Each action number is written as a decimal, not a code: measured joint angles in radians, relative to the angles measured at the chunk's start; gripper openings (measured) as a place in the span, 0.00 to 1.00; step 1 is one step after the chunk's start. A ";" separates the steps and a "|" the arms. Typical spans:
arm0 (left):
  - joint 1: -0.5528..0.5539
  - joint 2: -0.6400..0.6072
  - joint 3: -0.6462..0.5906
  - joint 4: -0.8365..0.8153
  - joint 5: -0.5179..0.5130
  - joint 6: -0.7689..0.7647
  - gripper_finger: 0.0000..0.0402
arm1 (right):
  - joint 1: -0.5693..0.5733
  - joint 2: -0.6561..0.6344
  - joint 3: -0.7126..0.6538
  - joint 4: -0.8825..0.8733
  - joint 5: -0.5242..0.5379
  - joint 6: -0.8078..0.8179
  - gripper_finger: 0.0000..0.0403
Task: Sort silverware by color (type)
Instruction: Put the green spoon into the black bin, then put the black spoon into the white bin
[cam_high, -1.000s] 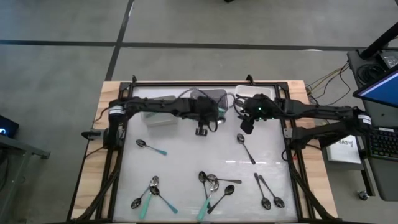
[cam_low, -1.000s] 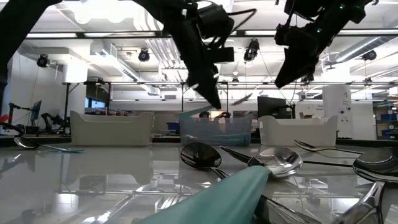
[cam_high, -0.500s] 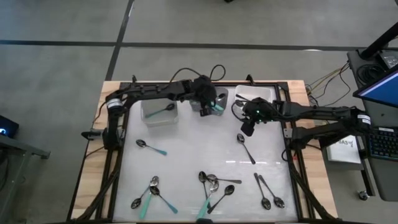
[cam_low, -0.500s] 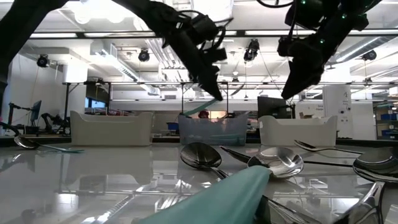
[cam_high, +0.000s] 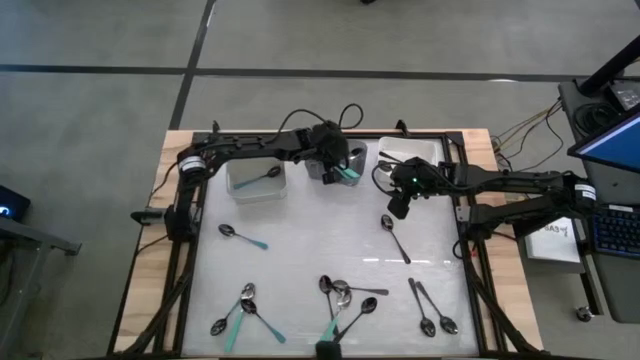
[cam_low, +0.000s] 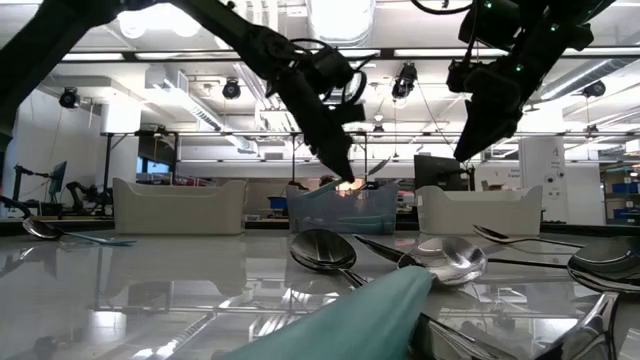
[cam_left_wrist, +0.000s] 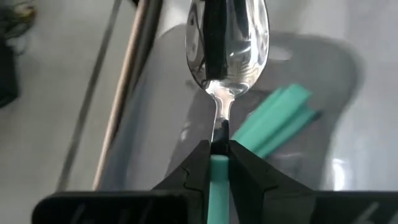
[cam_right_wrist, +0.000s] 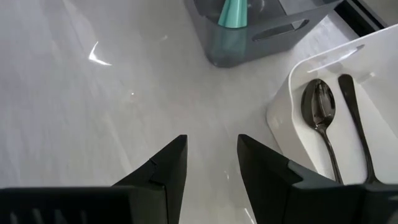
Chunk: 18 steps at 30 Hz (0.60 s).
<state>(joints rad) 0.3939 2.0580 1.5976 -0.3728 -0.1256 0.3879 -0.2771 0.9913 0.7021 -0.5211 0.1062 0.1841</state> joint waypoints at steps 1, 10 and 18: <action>0.000 0.002 0.000 0.004 -0.026 -0.001 0.09 | 0.000 0.000 0.000 -0.002 0.000 0.000 0.33; -0.008 -0.015 0.001 -0.035 -0.119 -0.091 0.17 | 0.000 -0.001 0.000 -0.097 -0.009 0.019 0.33; -0.052 -0.043 0.001 -0.048 -0.016 -0.093 0.17 | 0.014 -0.002 0.003 -0.180 -0.091 0.176 0.33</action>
<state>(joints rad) 0.3422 2.0151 1.5990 -0.4206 -0.1420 0.2951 -0.2628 0.9894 0.7048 -0.7007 0.0152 0.3603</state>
